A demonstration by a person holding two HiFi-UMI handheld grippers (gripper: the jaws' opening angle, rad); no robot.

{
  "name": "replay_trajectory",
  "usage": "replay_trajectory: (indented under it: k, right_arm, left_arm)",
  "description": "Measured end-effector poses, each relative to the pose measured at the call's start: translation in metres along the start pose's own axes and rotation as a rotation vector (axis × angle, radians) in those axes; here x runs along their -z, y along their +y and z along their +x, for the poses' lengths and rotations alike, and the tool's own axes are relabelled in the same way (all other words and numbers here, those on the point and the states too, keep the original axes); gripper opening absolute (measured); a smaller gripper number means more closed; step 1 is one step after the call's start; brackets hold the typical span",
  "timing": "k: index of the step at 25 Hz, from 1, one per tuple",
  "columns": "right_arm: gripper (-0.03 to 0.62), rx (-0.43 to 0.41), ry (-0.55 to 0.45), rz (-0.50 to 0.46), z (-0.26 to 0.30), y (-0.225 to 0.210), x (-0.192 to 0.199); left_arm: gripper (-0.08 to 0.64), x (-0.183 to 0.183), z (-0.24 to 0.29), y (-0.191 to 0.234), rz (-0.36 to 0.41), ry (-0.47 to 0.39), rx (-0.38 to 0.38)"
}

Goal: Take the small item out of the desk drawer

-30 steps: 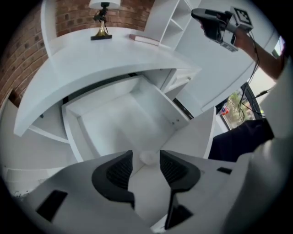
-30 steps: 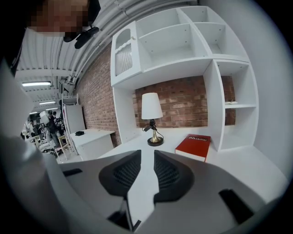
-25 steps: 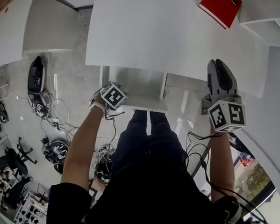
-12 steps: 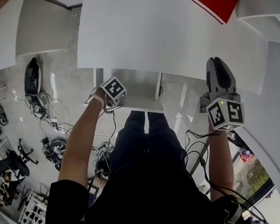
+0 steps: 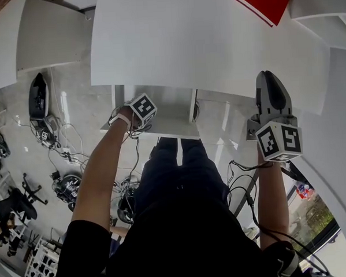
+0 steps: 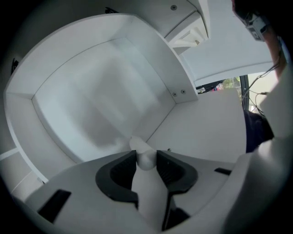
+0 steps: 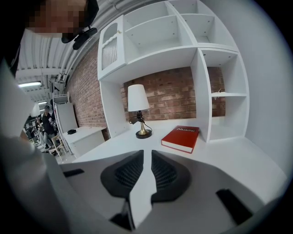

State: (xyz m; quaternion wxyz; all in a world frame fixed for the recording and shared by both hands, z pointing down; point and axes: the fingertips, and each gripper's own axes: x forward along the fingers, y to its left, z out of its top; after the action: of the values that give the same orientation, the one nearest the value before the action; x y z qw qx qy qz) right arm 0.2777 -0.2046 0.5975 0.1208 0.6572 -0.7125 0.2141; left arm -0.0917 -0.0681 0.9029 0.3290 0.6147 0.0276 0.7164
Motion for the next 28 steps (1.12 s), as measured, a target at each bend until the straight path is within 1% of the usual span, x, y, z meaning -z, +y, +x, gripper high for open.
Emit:
replay_trajectory:
  k: [2,5,8,14,18,22,25,28]
  right_arm:
    - [0.05,-0.004,0.001,-0.004,0.0,0.003,-0.001]
    - [0.048,-0.009,-0.001,-0.008,-0.001,0.007,-0.002]
    - [0.045,-0.016,-0.009,-0.013,-0.003,0.009,-0.003]
    - [0.041,-0.045,-0.04,-0.043,-0.007,0.026,-0.024]
    - [0.037,-0.071,-0.068,-0.063,-0.009,0.045,-0.045]
    - [0.031,-0.102,-0.1,-0.089,-0.011,0.059,-0.064]
    - [0.03,-0.119,-0.111,-0.1,-0.012,0.069,-0.074]
    - [0.029,-0.139,-0.126,-0.113,-0.017,0.083,-0.085]
  left_arm:
    - [0.127,0.0,-0.004,0.003,-0.008,-0.024,-0.005]
    - [0.12,0.003,-0.008,0.006,0.002,-0.05,-0.026]
    - [0.12,0.001,-0.017,0.003,-0.001,-0.097,-0.025]
    - [0.12,-0.002,-0.054,-0.003,-0.026,-0.248,-0.043]
    - [0.12,0.011,-0.082,-0.009,-0.052,-0.319,-0.05]
    - [0.12,0.011,-0.112,-0.009,-0.063,-0.452,-0.097]
    - [0.12,0.016,-0.132,-0.013,-0.083,-0.527,-0.114]
    - [0.12,0.027,-0.154,-0.018,-0.098,-0.601,-0.15]
